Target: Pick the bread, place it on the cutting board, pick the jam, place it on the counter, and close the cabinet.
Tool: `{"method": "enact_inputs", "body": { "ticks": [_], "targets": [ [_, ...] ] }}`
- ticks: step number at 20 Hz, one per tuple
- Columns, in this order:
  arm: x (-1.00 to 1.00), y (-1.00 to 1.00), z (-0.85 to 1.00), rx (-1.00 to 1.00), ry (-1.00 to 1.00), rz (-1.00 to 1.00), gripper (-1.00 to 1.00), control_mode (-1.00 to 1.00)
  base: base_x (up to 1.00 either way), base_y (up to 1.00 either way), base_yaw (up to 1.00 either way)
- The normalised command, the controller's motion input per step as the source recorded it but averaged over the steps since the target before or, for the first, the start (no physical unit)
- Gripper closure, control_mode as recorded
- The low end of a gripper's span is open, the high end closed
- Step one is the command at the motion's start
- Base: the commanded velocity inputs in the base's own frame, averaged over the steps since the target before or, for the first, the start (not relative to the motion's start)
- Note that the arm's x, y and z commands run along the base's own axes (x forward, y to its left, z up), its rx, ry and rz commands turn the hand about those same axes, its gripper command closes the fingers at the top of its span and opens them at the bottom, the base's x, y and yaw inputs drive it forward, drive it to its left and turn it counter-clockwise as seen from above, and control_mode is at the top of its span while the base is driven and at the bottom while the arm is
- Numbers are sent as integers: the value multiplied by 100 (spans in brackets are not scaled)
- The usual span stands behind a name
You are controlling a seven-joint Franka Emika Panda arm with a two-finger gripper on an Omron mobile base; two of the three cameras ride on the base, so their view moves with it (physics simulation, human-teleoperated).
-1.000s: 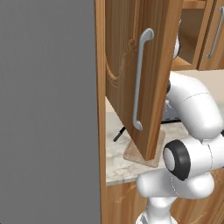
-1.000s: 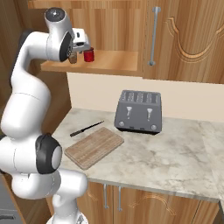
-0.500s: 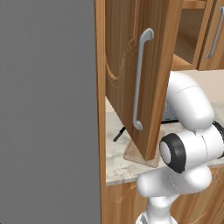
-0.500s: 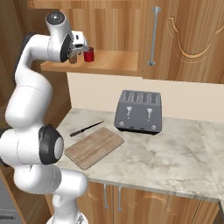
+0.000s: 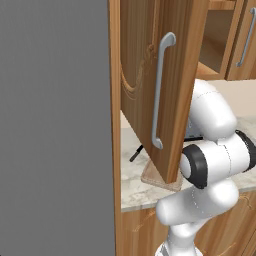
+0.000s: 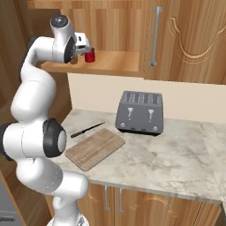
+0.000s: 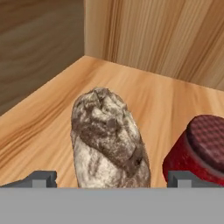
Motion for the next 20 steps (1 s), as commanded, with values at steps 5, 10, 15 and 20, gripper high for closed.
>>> {"method": "enact_inputs", "body": {
  "ticks": [5, 10, 15, 20],
  "targets": [
    [18, 0, -2, 0, 0, 0, -100, -100, 0, 0, 0],
    [0, 2, -1, 0, 2, 0, 100, -100, 0, 0, 0],
    [-6, 0, 0, 0, 0, 0, 100, -100, 0, 0, 0],
    [-65, -7, 0, 0, 0, 0, 100, -100, 0, 0, 0]
  ]
}}
